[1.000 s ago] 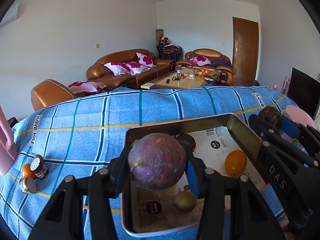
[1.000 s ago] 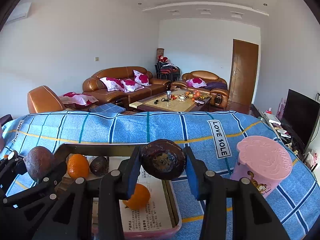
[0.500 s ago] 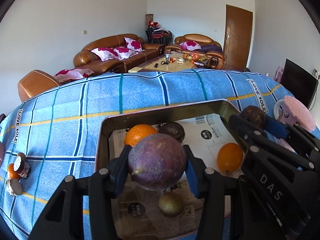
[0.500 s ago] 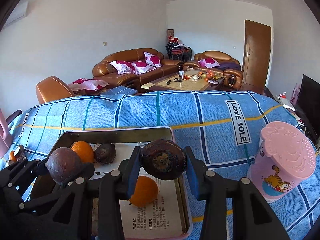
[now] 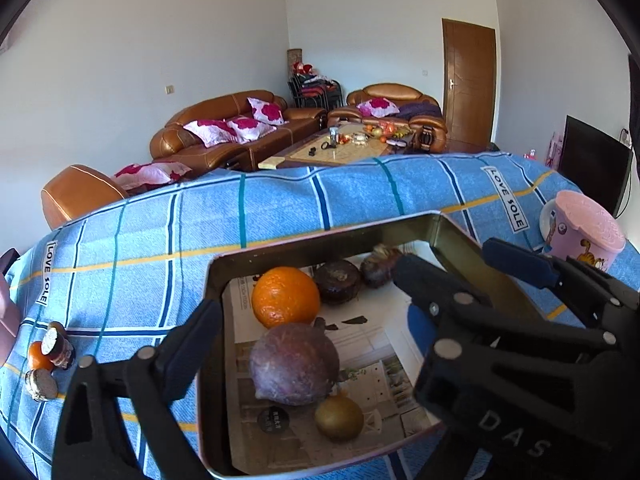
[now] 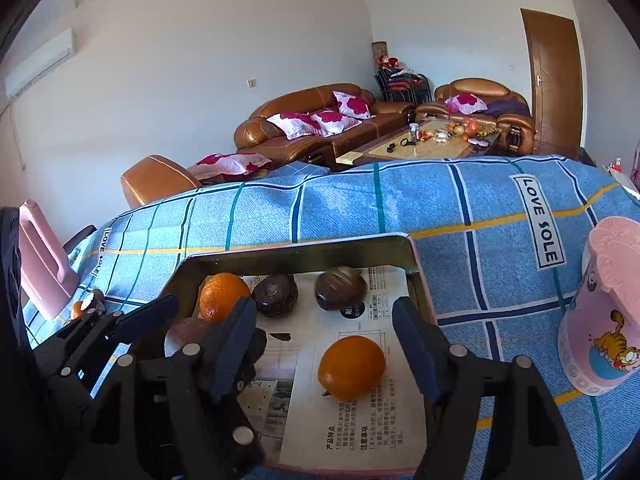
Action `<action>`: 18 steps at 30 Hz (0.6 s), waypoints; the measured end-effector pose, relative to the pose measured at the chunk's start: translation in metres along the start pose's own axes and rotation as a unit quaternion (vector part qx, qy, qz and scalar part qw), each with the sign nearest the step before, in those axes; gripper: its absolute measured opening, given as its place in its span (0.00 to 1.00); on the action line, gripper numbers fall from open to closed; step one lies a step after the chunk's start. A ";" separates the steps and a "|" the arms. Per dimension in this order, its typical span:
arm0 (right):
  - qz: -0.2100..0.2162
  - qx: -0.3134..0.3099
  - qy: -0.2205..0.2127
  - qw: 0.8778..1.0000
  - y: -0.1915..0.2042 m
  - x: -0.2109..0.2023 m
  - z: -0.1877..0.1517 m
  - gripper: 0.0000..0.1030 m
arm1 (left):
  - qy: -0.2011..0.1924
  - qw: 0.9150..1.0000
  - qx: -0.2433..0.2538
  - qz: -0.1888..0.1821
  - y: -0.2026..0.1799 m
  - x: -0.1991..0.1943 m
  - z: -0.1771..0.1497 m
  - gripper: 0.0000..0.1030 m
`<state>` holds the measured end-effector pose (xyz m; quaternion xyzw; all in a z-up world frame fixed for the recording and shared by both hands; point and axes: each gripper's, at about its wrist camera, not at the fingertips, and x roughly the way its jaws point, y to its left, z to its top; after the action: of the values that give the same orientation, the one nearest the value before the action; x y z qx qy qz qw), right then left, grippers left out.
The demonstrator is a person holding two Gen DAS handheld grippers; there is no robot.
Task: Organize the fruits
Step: 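Open the left gripper over the box while the right gripper releases the mangosteen, then move both grippers back toward the remaining fruits on the bedspread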
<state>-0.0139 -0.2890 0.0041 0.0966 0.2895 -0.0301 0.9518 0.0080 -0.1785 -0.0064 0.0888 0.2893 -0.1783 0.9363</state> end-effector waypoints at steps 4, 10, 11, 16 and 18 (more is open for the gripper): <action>-0.026 0.010 -0.037 0.999 -0.006 -0.012 0.003 0.71 | -0.038 0.999 -0.001 0.006 0.002 -0.014 0.000 1.00; -0.047 0.039 -0.122 0.991 -0.018 -0.041 0.006 0.72 | -0.102 0.993 -0.024 0.061 0.021 -0.035 0.005 1.00; -0.052 0.040 -0.139 0.988 -0.018 -0.045 0.006 0.77 | -0.108 0.992 -0.027 0.064 0.024 -0.037 0.005 1.00; -0.089 0.016 -0.205 0.975 -0.009 -0.063 0.004 0.84 | -0.123 0.987 -0.024 0.099 0.033 -0.039 0.003 1.00; -0.101 -0.001 -0.223 0.970 -0.004 -0.067 0.003 0.85 | -0.131 0.985 -0.021 0.112 0.034 -0.040 0.001 1.00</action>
<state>-0.0686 -0.2931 0.0434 0.0568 0.0781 -0.1464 0.9845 -0.0095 -0.1360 0.0195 0.0771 0.1559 -0.0766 0.9818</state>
